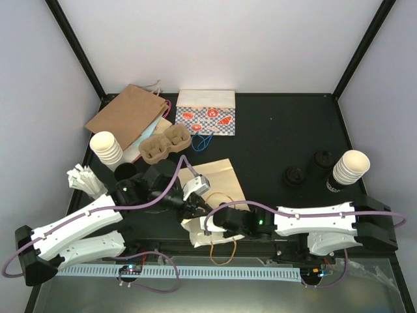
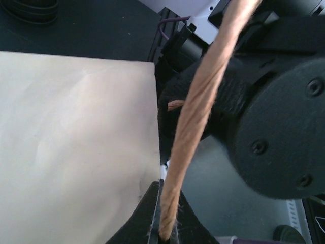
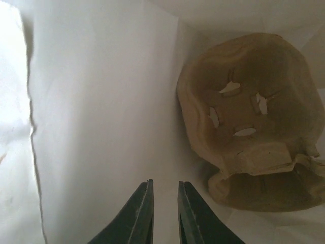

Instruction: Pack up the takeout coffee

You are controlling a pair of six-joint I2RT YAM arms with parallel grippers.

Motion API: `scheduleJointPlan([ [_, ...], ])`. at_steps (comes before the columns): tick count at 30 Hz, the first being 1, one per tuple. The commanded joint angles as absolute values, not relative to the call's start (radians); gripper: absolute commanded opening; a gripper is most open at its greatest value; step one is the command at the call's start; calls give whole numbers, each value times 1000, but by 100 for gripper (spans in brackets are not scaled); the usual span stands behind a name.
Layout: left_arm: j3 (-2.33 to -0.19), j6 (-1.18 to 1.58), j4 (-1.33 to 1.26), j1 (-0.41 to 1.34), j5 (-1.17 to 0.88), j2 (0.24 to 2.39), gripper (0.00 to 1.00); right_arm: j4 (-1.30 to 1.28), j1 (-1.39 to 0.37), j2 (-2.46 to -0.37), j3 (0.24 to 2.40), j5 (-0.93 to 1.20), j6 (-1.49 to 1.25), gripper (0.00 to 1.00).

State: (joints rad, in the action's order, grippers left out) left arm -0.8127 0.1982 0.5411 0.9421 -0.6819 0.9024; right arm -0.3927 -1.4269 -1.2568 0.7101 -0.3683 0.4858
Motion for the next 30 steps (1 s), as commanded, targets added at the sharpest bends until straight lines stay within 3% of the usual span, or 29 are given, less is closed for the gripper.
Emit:
scheduleJointPlan([
  [1, -812, 231, 469, 943, -711, 885, 1, -319, -1419, -1309, 723, -393, 549, 16],
  [11, -820, 273, 407, 943, -647, 869, 2, -298, -1433, -1330, 706, -415, 583, 18],
  [30, -822, 220, 464, 943, -735, 825, 2, -334, -1446, -1326, 695, -510, 478, 21],
])
